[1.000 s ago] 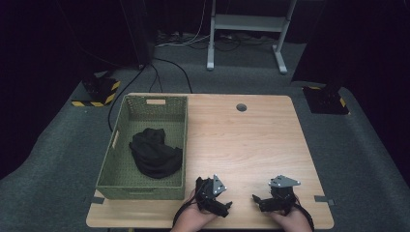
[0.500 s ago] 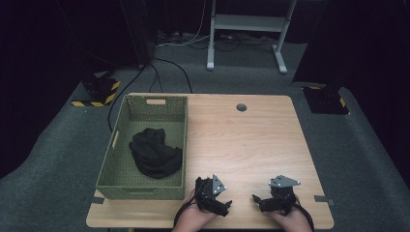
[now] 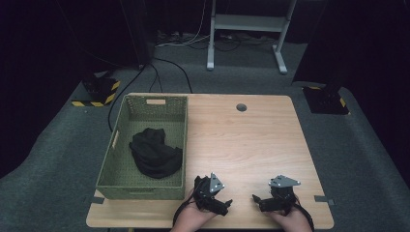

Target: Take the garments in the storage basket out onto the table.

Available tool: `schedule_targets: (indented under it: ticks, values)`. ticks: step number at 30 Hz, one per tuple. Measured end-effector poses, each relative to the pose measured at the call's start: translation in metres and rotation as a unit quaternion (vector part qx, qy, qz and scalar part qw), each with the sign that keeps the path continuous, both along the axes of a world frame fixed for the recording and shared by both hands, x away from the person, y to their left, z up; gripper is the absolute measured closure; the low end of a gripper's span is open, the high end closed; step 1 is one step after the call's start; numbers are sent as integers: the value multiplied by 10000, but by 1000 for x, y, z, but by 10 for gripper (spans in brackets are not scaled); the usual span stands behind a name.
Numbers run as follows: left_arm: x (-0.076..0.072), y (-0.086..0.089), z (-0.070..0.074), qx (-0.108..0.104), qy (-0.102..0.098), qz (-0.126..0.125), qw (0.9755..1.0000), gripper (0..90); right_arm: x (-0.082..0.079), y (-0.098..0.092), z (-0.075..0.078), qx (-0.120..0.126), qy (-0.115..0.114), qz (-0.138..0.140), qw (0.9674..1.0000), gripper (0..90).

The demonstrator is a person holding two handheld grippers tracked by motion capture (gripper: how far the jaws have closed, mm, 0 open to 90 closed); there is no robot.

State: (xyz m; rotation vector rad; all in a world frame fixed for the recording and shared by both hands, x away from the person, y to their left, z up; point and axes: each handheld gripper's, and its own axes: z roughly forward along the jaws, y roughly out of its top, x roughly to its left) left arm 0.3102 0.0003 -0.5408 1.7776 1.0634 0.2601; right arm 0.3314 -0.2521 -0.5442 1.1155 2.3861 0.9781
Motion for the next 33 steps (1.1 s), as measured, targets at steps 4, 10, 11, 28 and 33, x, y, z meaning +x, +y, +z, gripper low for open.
schedule_targets:
  ticks: [4, 10, 11, 28, 33]
  values:
    - [-1, 2, 5, 13, -62, -19, 10000, 6, 0, 0, 0, 0, 0, 0, 10000, 0]
    - [-2, 3, 11, 11, -133, -52, 9999, 13, 0, 0, 0, 1, 1, 0, 10000, 0]
    - [-2, 3, 12, -22, -139, -18, 9999, 13, 0, 0, 0, 0, 0, 0, 10000, 0]
    - [-11, 6, 30, -121, -303, -63, 9994, 22, 0, 0, 0, 1, 0, 0, 10000, 0]
    - [-14, 5, 37, -88, -375, -155, 9991, 20, 0, 0, 0, 1, 1, 0, 10000, 0]
